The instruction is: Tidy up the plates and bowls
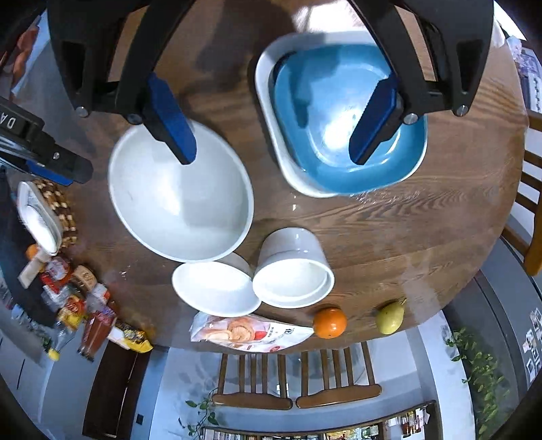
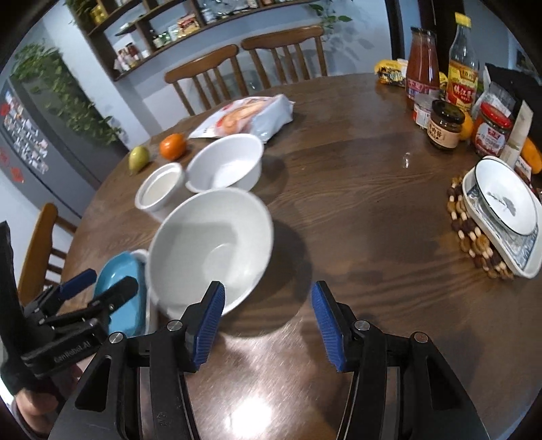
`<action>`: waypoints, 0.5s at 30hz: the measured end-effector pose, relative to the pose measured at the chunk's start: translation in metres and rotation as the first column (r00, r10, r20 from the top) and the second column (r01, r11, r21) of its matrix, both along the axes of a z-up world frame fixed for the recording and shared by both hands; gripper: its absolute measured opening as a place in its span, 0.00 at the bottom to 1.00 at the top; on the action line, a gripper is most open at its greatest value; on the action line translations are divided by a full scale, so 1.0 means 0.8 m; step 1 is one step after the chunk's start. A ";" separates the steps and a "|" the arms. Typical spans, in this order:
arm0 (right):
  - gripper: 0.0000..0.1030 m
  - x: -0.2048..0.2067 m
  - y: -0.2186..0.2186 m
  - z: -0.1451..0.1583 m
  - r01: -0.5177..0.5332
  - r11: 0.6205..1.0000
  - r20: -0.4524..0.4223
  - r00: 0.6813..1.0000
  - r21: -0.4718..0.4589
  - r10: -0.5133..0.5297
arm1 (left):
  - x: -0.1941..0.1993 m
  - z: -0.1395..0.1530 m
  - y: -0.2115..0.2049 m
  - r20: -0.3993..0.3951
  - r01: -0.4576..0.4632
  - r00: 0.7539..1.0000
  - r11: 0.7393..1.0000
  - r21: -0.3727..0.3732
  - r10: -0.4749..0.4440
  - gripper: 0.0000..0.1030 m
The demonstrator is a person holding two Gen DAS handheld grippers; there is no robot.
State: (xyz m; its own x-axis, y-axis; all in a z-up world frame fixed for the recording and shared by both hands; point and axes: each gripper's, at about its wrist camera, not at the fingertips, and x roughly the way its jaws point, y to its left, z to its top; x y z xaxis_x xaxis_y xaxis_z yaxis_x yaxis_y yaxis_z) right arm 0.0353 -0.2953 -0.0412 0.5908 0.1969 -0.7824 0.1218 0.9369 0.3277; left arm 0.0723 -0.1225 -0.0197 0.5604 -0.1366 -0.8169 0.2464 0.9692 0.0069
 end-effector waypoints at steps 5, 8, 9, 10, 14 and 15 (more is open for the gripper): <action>0.53 0.035 -0.013 -0.024 -0.018 0.998 -0.046 0.999 0.052 0.020 | 0.023 -0.019 -0.015 -0.037 -0.035 0.999 0.999 0.030 0.036 0.83; 0.53 0.054 -0.013 -0.038 -0.045 0.995 -0.069 0.996 0.085 0.051 | 0.032 -0.029 -0.021 -0.060 -0.043 0.997 0.998 0.043 0.045 0.68; 0.53 0.060 -0.011 -0.043 -0.054 0.994 -0.079 0.995 0.097 0.062 | 0.034 -0.033 -0.023 -0.075 -0.040 0.996 0.998 0.043 0.043 0.57; 0.51 0.064 -0.010 -0.045 -0.060 0.993 -0.081 0.994 0.103 0.068 | 0.035 -0.036 -0.024 -0.080 -0.038 0.996 0.998 0.042 0.042 0.45; 0.23 0.076 -0.008 -0.052 -0.093 0.988 -0.087 0.991 0.123 0.104 | 0.036 -0.037 -0.029 -0.101 -0.009 0.995 1.000 0.010 0.009 0.20; 0.19 0.076 -0.006 -0.052 -0.099 0.987 -0.085 0.990 0.129 0.110 | 0.034 -0.036 -0.032 -0.101 0.000 0.995 1.000 0.011 0.001 0.14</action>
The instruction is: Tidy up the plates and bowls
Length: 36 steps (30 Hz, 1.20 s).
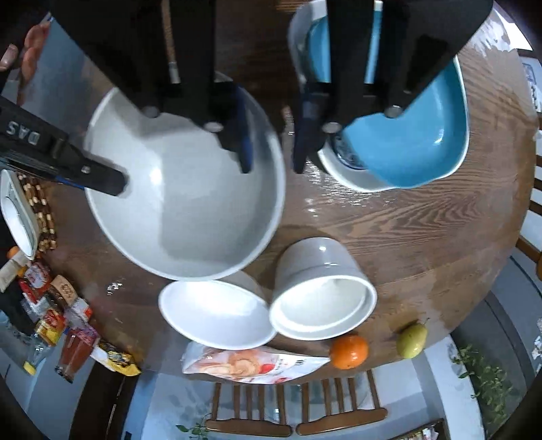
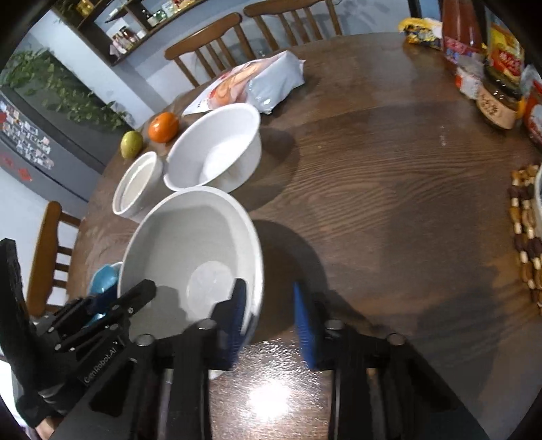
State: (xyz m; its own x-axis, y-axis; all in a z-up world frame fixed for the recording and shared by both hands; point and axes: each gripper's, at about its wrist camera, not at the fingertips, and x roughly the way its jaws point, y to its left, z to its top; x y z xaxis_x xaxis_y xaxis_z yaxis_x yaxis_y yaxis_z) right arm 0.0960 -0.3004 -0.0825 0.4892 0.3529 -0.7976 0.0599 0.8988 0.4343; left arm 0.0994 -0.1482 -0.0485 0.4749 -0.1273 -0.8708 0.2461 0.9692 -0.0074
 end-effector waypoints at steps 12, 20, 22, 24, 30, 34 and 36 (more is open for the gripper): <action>0.11 -0.055 -0.017 0.048 0.011 1.000 0.077 0.997 -0.014 -0.010 | -0.042 0.046 -0.025 0.075 0.091 0.993 0.996 -0.016 -0.090 0.12; 0.11 -0.087 -0.043 0.027 0.070 0.997 0.011 0.997 -0.036 -0.070 | -0.061 0.014 -0.058 0.026 0.178 0.984 0.984 -0.003 -0.178 0.13; 0.12 -0.092 -0.043 0.018 0.075 0.997 -0.008 0.997 -0.032 -0.075 | -0.065 0.002 -0.061 0.011 0.184 0.983 0.983 0.010 -0.184 0.13; 0.12 -0.097 -0.043 0.005 0.072 0.997 -0.030 0.997 -0.025 -0.073 | -0.065 -0.002 -0.064 0.001 0.183 0.983 0.983 0.017 -0.183 0.13; 0.22 -0.098 -0.050 0.010 0.099 0.994 -0.009 0.995 -0.036 -0.099 | -0.064 0.002 -0.053 0.026 0.160 0.987 0.987 0.035 -0.160 0.57; 0.40 -0.105 -0.063 0.036 0.123 0.991 0.057 0.991 -0.045 -0.120 | -0.064 0.018 -0.039 0.066 0.130 0.989 0.991 0.031 -0.132 0.58; 0.40 -0.107 -0.070 0.049 0.133 0.990 0.081 0.988 -0.044 -0.129 | -0.062 0.024 -0.034 0.077 0.113 0.990 0.993 0.026 -0.114 0.60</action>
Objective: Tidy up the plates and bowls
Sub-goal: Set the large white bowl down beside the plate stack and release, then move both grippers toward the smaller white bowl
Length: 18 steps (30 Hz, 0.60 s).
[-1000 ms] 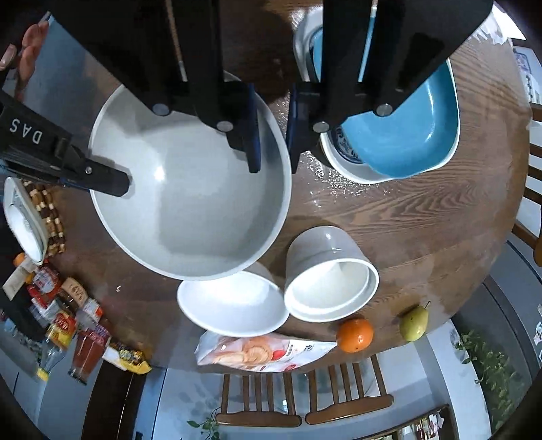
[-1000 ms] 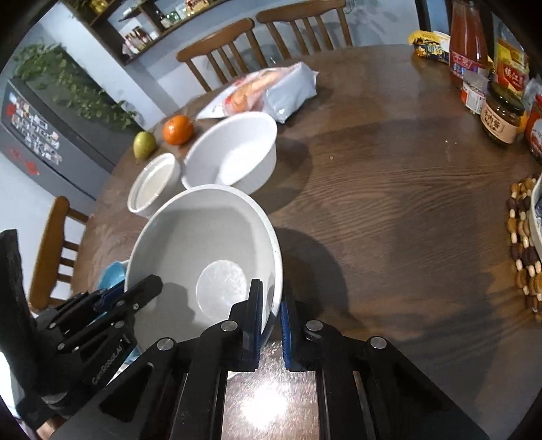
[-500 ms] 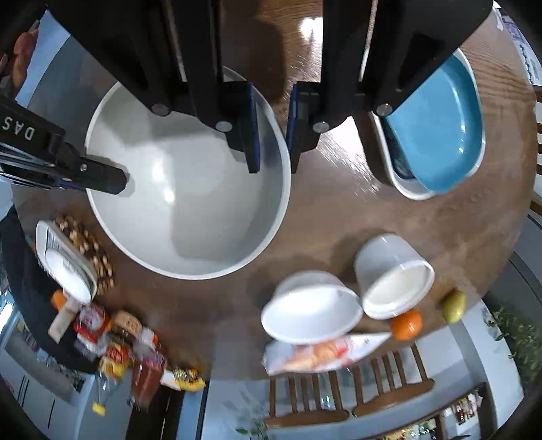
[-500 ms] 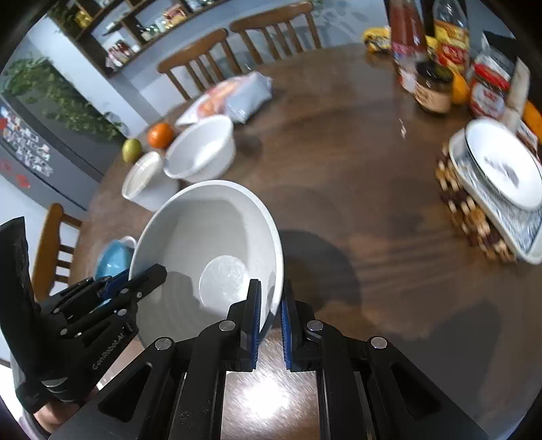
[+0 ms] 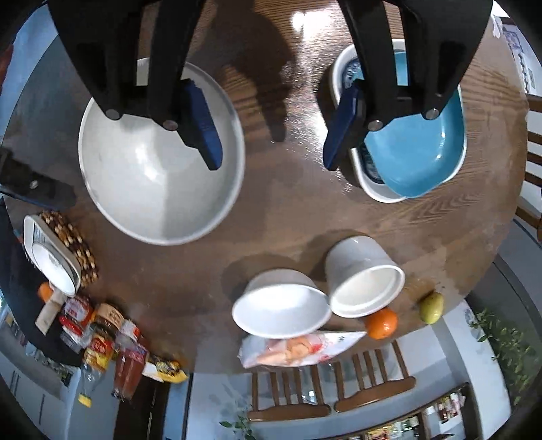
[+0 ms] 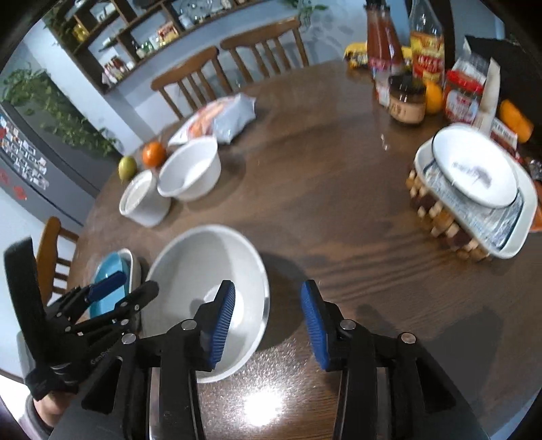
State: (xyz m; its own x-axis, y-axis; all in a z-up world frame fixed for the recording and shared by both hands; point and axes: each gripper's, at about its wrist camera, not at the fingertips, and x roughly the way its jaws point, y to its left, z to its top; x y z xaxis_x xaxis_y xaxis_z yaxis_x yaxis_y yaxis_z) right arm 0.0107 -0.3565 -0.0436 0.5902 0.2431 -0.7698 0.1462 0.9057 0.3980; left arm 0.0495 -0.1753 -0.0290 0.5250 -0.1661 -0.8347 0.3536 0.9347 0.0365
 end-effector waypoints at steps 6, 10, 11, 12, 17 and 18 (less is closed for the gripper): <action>0.40 0.003 -0.009 0.032 -0.012 1.000 0.048 0.999 -0.012 0.012 | 0.001 0.022 0.006 0.055 -0.030 0.998 1.000 -0.009 0.030 0.67; 0.41 0.012 -0.011 0.051 -0.029 0.999 0.074 0.997 -0.038 0.032 | 0.006 0.032 0.007 0.075 -0.046 0.996 0.999 -0.012 0.047 0.67; 0.41 0.015 -0.011 0.055 -0.034 0.999 0.080 0.996 -0.043 0.037 | 0.007 0.034 0.007 0.079 -0.049 0.996 0.999 -0.014 0.049 0.67; 0.41 0.018 -0.012 0.059 -0.038 0.998 0.084 0.996 -0.047 0.042 | 0.009 0.036 0.007 0.082 -0.052 0.995 0.999 -0.017 0.053 0.67; 0.41 0.038 -0.011 0.072 -0.075 0.995 0.099 0.992 -0.068 0.081 | 0.028 0.047 0.010 0.084 -0.083 0.993 0.996 -0.037 0.086 0.67; 0.41 0.046 -0.009 0.075 -0.088 0.993 0.101 0.990 -0.075 0.095 | 0.034 0.050 0.012 0.079 -0.096 0.992 0.994 -0.052 0.100 0.67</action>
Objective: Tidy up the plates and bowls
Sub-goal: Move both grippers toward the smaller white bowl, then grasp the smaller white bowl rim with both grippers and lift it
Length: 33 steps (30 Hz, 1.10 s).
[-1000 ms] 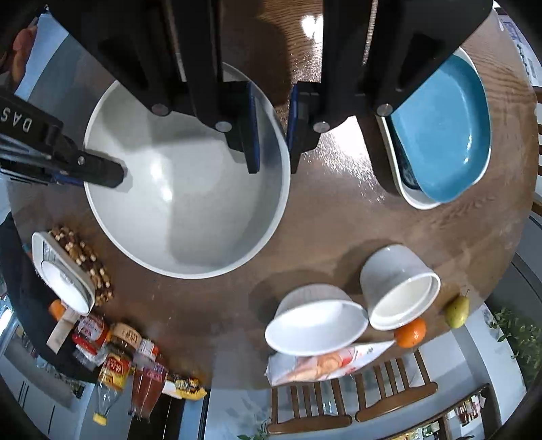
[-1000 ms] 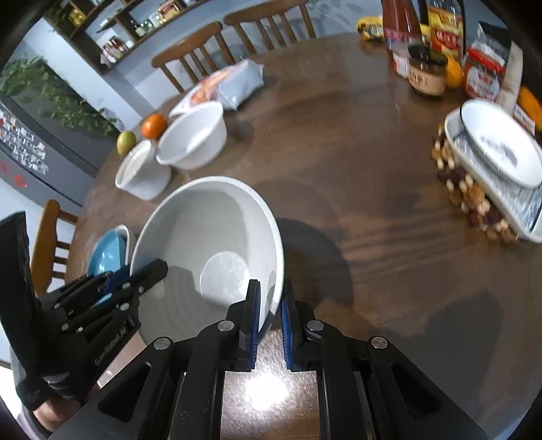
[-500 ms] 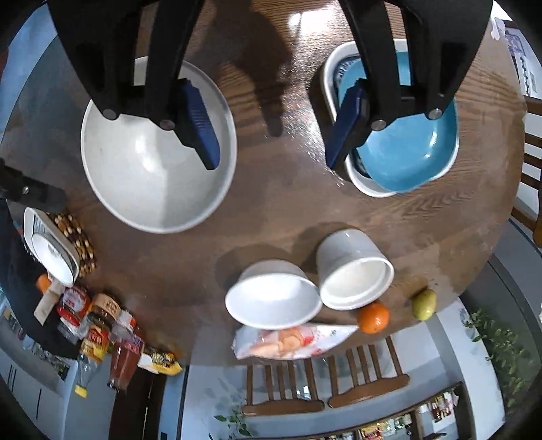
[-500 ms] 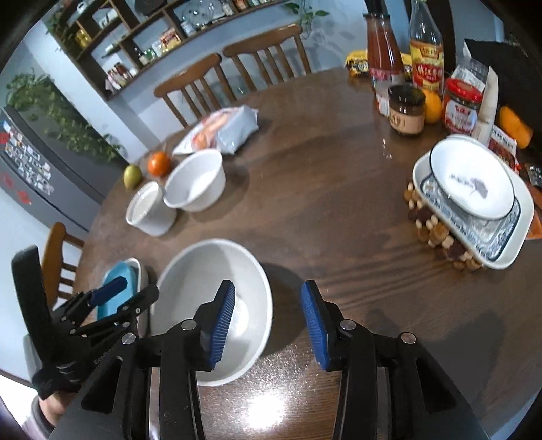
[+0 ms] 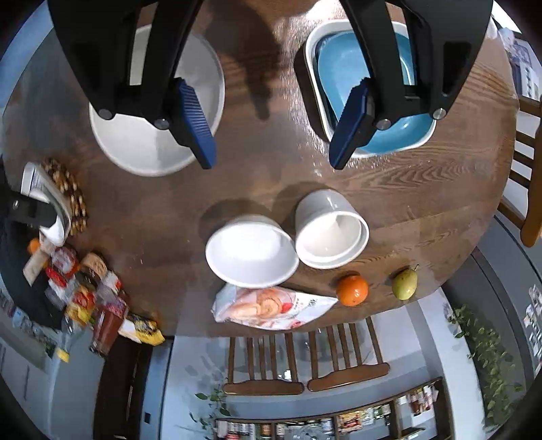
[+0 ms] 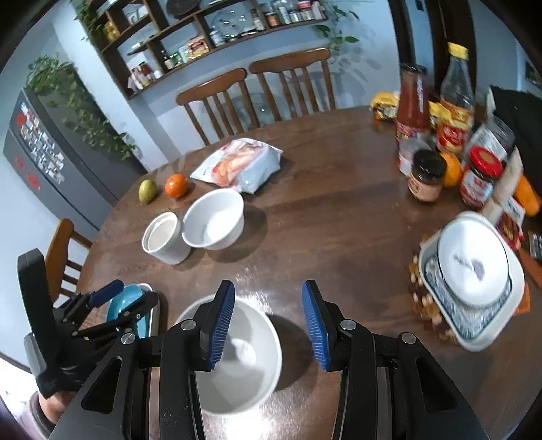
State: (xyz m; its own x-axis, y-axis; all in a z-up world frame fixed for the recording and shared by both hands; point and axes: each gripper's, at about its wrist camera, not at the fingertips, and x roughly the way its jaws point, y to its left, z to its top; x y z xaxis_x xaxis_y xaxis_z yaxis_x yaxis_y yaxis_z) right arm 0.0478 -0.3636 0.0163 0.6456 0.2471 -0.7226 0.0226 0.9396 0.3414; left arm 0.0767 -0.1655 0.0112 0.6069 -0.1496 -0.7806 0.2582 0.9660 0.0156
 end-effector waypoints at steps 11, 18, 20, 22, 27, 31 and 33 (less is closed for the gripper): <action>0.41 0.092 0.020 -0.018 -0.121 0.992 -0.061 0.991 0.019 0.122 | 0.073 -0.003 0.020 -0.092 -0.139 0.987 0.986 -0.088 0.131 0.66; 0.41 0.153 0.034 -0.054 -0.166 0.982 -0.111 0.978 0.092 0.176 | 0.103 -0.038 0.013 -0.183 -0.201 0.968 0.967 -0.157 0.171 0.66; 0.41 0.169 0.034 -0.064 -0.158 0.980 -0.109 0.979 0.125 0.172 | 0.111 -0.048 0.010 -0.201 -0.222 0.961 0.962 -0.160 0.189 0.65; 0.41 0.182 0.032 -0.075 -0.146 0.978 -0.111 0.980 0.149 0.164 | 0.121 -0.061 0.011 -0.236 -0.253 0.949 0.951 -0.179 0.208 0.65; 0.41 0.205 0.031 -0.103 -0.140 0.965 -0.135 0.976 0.221 0.173 | 0.135 -0.079 0.013 -0.303 -0.314 0.923 0.919 -0.239 0.236 0.58; 0.41 0.214 0.037 -0.116 -0.171 0.947 -0.142 0.966 0.274 0.215 | 0.142 -0.085 0.011 -0.335 -0.357 0.905 0.897 -0.259 0.264 0.46; 0.41 0.216 0.039 -0.119 -0.172 0.948 -0.150 0.964 0.269 0.218 | 0.146 -0.086 0.011 -0.340 -0.374 0.898 0.892 -0.253 0.280 0.37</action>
